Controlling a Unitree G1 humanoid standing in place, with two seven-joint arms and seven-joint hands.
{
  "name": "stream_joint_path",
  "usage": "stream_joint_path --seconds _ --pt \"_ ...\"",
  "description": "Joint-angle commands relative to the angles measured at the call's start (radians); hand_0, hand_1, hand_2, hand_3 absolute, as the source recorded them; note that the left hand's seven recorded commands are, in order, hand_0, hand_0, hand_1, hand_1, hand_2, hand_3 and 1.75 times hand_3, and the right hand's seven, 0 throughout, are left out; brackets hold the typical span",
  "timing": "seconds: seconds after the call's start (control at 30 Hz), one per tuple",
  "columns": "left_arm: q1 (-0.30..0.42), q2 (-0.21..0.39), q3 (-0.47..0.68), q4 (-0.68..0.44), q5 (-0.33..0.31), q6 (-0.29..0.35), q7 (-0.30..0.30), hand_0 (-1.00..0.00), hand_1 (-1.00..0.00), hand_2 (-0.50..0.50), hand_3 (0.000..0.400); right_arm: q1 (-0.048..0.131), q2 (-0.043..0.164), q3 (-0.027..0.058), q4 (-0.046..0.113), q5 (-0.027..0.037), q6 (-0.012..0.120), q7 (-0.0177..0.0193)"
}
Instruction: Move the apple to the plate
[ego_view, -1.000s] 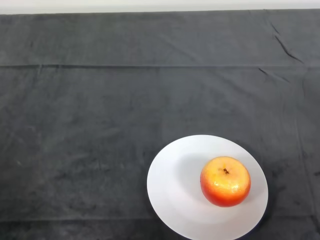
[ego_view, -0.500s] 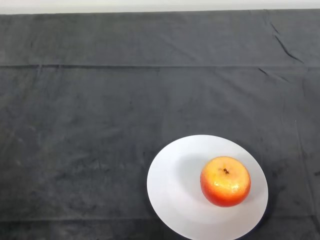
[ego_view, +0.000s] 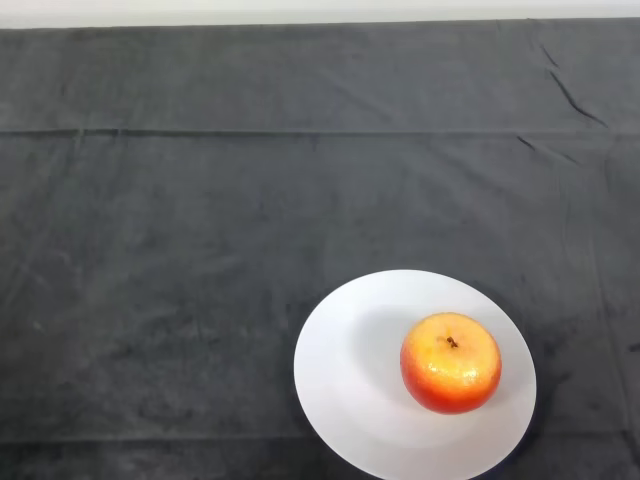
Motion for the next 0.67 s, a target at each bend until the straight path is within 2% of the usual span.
stream_joint_path --seconds 0.03,0.67 --pt "0.014 0.008 0.000 -0.031 -0.004 -0.004 0.017 0.00 0.00 0.00 0.000 0.021 -0.010 -0.0117 -0.016 0.0286 0.001 -0.0006" --pt "0.013 0.011 -0.001 -0.037 -0.005 0.004 0.017 0.00 0.00 0.00 0.000 0.021 -0.011 -0.0118 -0.016 0.0286 0.001 -0.0005"
